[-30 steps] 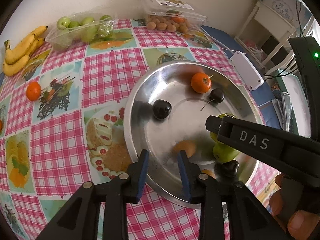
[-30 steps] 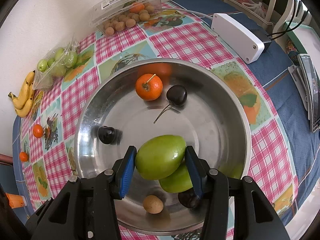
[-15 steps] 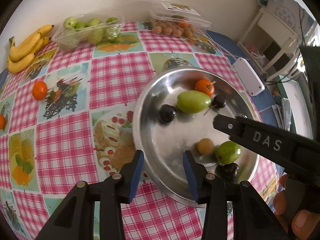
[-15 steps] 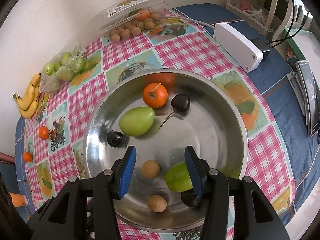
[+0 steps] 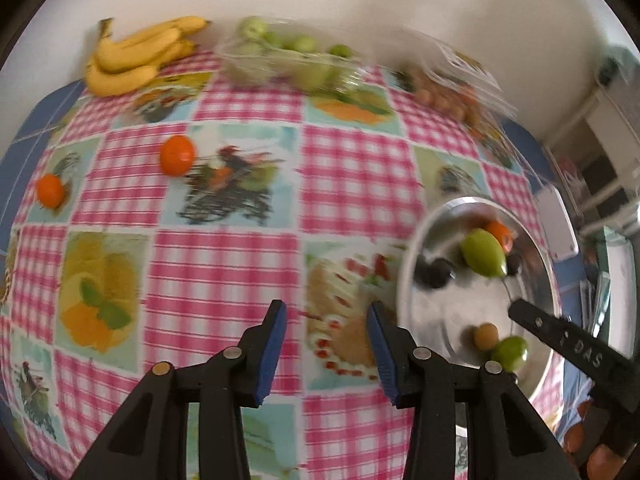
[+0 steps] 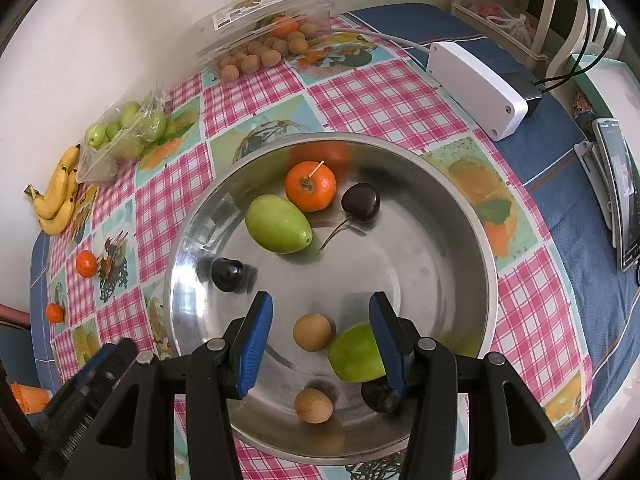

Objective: Organize fruits
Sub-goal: 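Withdraw both tools from the bowl toward the loose tangerines on the table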

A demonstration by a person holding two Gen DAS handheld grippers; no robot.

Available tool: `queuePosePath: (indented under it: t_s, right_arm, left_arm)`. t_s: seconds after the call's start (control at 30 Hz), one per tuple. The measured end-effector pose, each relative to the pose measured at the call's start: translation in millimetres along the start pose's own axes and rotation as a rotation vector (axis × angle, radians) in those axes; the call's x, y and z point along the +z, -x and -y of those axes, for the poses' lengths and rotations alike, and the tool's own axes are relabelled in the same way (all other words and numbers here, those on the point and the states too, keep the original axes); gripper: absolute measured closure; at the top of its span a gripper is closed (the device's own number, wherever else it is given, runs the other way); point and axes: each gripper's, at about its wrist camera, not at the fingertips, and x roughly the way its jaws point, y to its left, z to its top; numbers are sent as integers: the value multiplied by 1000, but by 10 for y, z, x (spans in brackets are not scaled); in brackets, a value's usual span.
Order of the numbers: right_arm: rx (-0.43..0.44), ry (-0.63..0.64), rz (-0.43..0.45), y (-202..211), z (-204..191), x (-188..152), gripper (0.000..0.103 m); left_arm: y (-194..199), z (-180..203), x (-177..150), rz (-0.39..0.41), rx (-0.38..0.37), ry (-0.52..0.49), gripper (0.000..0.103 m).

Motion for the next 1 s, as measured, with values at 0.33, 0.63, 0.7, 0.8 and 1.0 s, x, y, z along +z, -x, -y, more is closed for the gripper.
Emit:
queuePosePath:
  t_s: [0.33,0.63,0.7,0.8,1.0]
  right_arm:
    - [-4,6,-4,-11,-25,5,52]
    - [-13,16,-17,-68,-29,1,32]
    - [-16,18,-20,-80,-36,2,27]
    - [-20,18,-24,-89,-44,-3,25]
    - [-26,19,-25,-89,-45,6,24]
  left_arm:
    - [50,-263,81,13,17,81,47]
    - [-19,-278,46,-12,75,67,23]
    - [-40,-295,39,-19,82,70,18]
    - [-54,-312,36,-21,90,74,18]
    - [-64,-350,29,-17,117,78,9]
